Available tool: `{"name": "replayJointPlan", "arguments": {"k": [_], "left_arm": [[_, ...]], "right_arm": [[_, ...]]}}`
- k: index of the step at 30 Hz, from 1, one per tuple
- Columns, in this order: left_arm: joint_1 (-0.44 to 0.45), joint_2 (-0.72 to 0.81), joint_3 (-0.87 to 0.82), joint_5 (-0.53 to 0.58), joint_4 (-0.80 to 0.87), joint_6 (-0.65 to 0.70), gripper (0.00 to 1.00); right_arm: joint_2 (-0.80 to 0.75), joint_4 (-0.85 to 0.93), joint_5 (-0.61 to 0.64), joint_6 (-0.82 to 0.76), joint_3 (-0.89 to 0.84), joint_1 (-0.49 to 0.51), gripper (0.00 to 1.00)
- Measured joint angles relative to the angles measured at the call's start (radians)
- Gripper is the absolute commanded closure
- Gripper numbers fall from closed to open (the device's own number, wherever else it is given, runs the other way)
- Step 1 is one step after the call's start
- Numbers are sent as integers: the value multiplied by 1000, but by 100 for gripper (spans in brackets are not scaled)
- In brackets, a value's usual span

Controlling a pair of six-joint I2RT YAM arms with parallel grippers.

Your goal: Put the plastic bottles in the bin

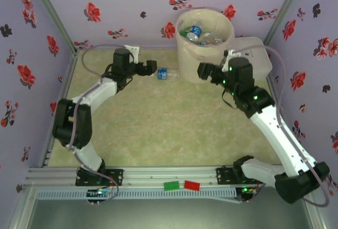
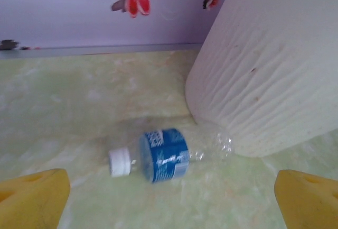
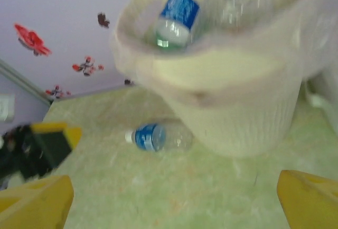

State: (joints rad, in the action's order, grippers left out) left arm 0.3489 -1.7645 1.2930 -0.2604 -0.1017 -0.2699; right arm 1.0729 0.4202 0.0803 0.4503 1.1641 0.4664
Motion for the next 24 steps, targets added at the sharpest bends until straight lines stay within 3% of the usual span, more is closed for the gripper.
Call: {"name": "replayJointPlan", "arguments": {"k": [5,11,24], "left_arm": [[-12,-250,304,-142,113,52,1],[-11,-485,613,-270,263,91,2],[1,-621,683,-332,383,107,2]], "right_arm": [[-126,-50,13,84,-241,66,0],[-188,-60,18,158,-381,87,0],[-222,-119,20,262,-541,93,0]]}}
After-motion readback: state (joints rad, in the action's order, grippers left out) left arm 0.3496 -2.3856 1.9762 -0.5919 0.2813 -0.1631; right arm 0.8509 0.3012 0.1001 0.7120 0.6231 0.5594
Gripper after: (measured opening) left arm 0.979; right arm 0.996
